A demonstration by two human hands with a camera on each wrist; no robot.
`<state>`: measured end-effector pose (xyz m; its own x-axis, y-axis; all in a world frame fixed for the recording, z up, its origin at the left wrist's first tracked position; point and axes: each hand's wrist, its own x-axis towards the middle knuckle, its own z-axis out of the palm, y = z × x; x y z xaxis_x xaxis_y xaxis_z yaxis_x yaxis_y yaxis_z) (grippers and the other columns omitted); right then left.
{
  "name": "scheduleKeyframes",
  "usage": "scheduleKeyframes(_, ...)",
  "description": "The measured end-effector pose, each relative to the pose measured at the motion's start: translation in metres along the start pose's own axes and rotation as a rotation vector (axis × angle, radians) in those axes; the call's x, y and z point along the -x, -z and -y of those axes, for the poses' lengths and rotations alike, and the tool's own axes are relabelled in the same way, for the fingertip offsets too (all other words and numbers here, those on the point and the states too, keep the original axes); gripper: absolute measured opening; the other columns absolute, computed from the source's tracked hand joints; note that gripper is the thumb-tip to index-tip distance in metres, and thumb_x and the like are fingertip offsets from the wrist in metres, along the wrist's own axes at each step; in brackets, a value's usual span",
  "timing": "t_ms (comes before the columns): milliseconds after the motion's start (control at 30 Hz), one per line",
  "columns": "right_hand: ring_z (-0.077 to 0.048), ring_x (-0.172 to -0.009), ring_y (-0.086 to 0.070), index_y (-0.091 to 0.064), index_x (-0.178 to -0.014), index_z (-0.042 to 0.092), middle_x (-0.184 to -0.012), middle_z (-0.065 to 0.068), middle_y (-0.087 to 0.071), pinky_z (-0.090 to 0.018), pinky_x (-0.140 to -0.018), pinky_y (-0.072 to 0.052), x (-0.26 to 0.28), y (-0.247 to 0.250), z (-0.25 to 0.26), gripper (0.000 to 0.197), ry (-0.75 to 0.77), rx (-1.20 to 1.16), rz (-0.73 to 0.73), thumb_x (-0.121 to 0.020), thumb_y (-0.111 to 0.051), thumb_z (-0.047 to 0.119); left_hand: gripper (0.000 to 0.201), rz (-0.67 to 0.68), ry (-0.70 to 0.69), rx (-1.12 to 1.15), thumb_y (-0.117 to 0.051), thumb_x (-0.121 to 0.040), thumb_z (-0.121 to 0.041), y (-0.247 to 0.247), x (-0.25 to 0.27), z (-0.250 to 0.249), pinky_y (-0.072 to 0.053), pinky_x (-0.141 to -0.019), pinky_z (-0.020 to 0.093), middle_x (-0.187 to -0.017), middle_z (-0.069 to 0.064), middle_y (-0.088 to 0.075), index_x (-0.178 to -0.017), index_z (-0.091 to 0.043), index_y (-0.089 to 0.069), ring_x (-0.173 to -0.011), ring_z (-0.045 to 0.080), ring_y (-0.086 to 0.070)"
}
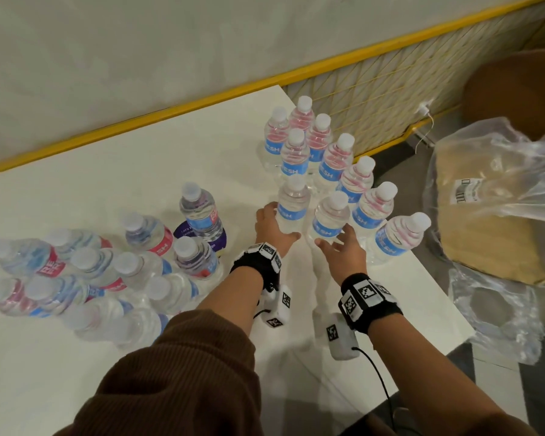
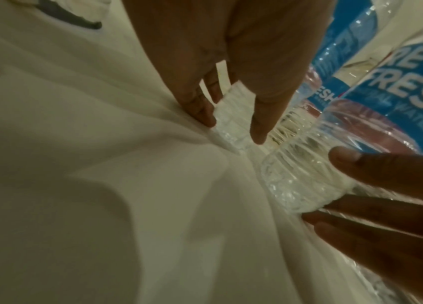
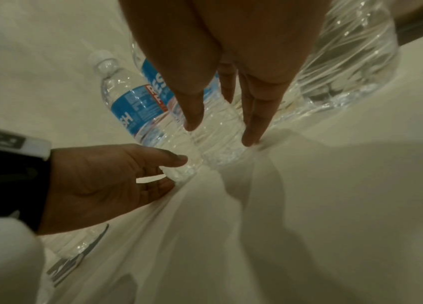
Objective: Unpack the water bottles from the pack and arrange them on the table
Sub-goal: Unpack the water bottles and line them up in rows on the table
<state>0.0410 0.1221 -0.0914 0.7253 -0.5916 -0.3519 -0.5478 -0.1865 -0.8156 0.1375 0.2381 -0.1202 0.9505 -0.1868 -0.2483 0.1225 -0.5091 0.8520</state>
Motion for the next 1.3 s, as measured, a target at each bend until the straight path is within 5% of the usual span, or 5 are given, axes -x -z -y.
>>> scheduleKeyframes(400, -0.023, -0.114, -0.057, -0.043, -0.134, 0.014, -0.133, -0.008, -0.054, -0.025, -0.088, -0.04, -0.001, -0.009, 0.007, 0.056, -0.04, -0.027, -0.056, -0.085, -0.068, 0.022, 0.069, -0.008, 0.043, 0.103, -0.076, -0.074, -0.007, -0.009, -0.013, -0.015, -0.047, -0.098, 0.038, -0.127, 0.015, -0.047, -0.136, -0.009, -0.045, -0.11, 0.031, -0.057)
scheduleKeyframes(767, -0.019, -0.103, -0.056, -0.044, -0.132, 0.013, -0.128, -0.012, -0.056, -0.024, -0.083, -0.038, -0.01, -0.019, 0.018, 0.054, -0.089, -0.028, -0.124, -0.085, -0.068, 0.025, 0.048, 0.052, 0.025, 0.075, -0.072, -0.078, -0.007, -0.003, -0.023, -0.02, -0.043, -0.082, 0.023, -0.12, 0.016, -0.058, -0.123, -0.006, -0.056, -0.104, 0.028, -0.061)
scheduleKeyframes(1300, -0.025, -0.116, -0.054, -0.044, -0.131, 0.013, -0.127, -0.011, -0.056, -0.031, -0.094, -0.04, -0.023, -0.026, 0.024, 0.056, -0.145, -0.051, -0.161, -0.082, -0.07, 0.027, 0.054, 0.048, 0.066, -0.04, -0.076, -0.077, -0.02, -0.006, -0.042, -0.024, -0.048, -0.09, 0.031, -0.117, 0.014, -0.064, -0.125, -0.004, -0.056, -0.105, 0.028, -0.062)
